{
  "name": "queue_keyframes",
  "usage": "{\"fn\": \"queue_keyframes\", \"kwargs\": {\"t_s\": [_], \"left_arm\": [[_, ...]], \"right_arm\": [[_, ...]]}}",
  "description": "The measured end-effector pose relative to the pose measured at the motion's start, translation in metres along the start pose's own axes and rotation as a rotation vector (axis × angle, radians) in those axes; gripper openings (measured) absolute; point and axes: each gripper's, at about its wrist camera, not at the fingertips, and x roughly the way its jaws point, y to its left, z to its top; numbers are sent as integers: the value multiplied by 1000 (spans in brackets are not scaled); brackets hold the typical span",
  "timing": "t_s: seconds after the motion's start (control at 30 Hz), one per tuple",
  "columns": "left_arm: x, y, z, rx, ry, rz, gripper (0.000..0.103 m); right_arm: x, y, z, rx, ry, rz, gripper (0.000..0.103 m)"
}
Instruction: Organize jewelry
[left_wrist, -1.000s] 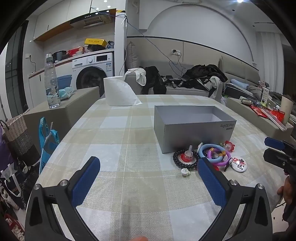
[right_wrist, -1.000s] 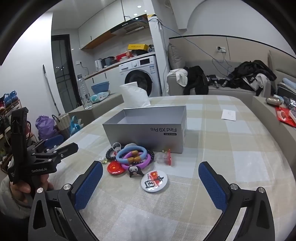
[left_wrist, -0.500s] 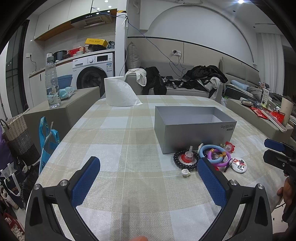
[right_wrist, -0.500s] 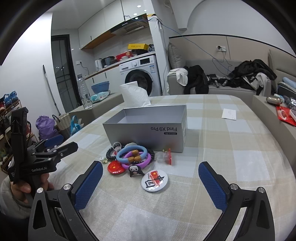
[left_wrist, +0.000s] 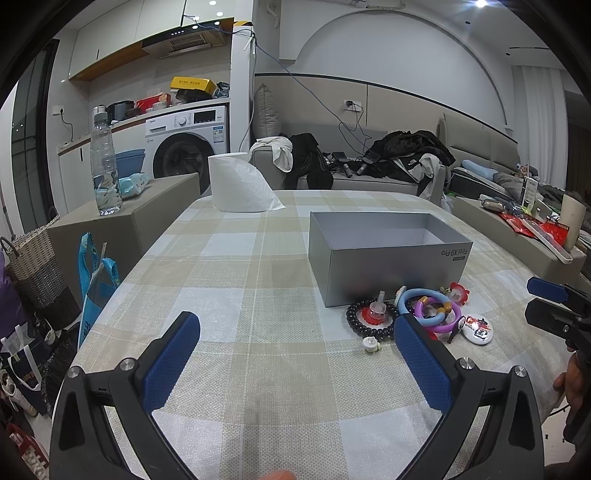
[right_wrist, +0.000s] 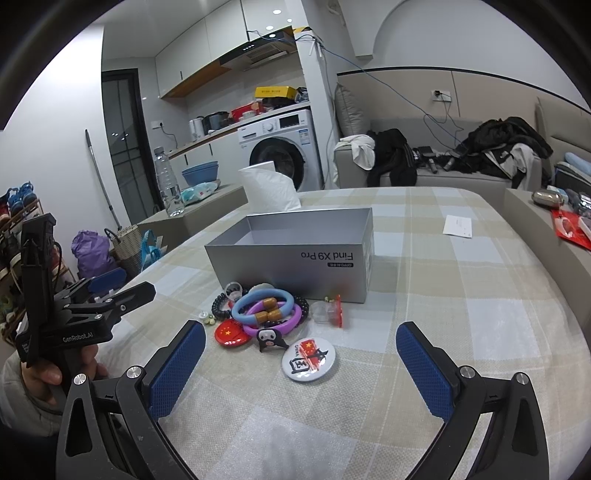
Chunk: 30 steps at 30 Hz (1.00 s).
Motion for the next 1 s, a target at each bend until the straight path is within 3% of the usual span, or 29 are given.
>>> {"fn": "queue_keyframes", "kwargs": {"t_s": [1.0], "left_arm": [[-2, 0, 1, 1, -3, 2, 102]], "right_arm": [[3, 1, -2, 0, 5, 1, 103]]}}
